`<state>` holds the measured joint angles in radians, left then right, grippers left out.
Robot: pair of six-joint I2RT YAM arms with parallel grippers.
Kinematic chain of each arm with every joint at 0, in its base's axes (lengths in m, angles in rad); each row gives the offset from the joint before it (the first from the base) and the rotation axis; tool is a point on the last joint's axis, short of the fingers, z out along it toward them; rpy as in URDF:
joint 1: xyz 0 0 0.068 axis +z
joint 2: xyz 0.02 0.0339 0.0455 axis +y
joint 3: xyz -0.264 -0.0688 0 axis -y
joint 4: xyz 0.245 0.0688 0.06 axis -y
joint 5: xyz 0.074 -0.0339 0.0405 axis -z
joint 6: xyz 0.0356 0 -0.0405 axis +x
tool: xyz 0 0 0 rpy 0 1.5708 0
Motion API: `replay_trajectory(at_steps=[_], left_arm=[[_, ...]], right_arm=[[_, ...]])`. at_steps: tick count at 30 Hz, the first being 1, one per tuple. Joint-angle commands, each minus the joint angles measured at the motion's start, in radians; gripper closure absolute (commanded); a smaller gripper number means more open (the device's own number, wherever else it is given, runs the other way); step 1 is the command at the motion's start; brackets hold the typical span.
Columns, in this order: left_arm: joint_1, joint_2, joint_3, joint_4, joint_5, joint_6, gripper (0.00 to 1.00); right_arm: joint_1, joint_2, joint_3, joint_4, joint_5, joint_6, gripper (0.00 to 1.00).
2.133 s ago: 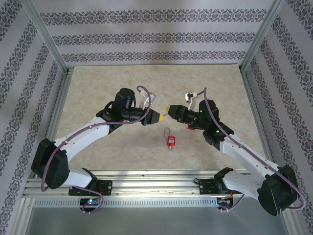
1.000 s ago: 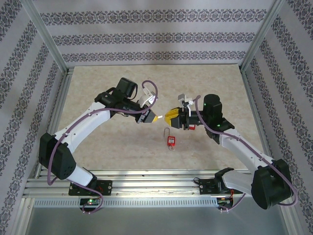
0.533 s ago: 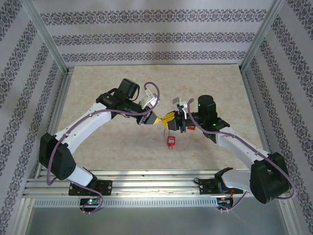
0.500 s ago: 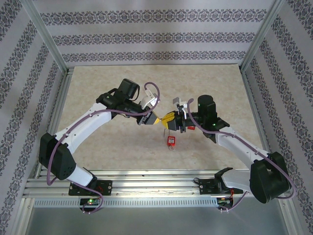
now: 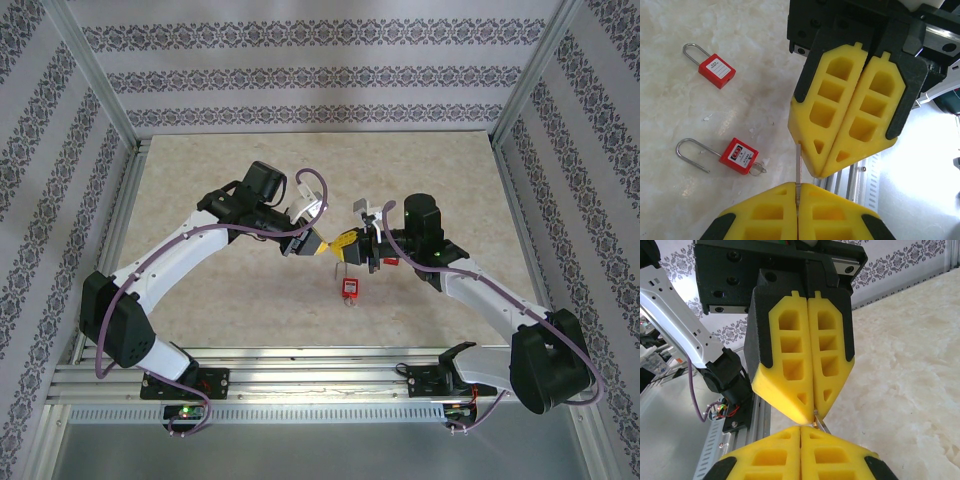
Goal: Unlock with the key
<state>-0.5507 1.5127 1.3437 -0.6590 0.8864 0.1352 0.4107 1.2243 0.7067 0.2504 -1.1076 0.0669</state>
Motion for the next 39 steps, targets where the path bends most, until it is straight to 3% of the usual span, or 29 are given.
replay_trajectory(at_steps=[1, 6, 22, 23, 26, 30, 39], left_arm=[[-0.021, -0.012, -0.002, 0.020, 0.046, 0.020, 1.00], [-0.022, -0.009, -0.009, 0.021, 0.054, 0.021, 1.00], [-0.020, -0.021, -0.036, 0.069, 0.060, 0.018, 1.00], [-0.020, -0.022, -0.034, 0.063, 0.059, 0.018, 1.00], [-0.017, -0.025, -0.034, 0.051, 0.062, 0.019, 1.00], [-0.014, -0.027, -0.035, 0.046, 0.071, 0.021, 1.00], [-0.005, -0.030, -0.055, 0.092, 0.129, -0.012, 1.00]], right_arm=[[0.011, 0.015, 0.020, 0.013, -0.019, -0.028, 0.94], [0.012, 0.021, 0.025, 0.022, -0.036, -0.019, 1.00], [0.010, -0.007, 0.011, 0.004, -0.036, -0.014, 0.99], [-0.002, -0.007, 0.013, 0.007, -0.019, 0.005, 0.78], [-0.037, -0.009, 0.014, 0.015, -0.013, 0.060, 0.51], [-0.063, -0.011, 0.023, 0.006, -0.030, 0.091, 0.43], [-0.064, 0.044, 0.049, -0.020, -0.037, 0.093, 0.42]])
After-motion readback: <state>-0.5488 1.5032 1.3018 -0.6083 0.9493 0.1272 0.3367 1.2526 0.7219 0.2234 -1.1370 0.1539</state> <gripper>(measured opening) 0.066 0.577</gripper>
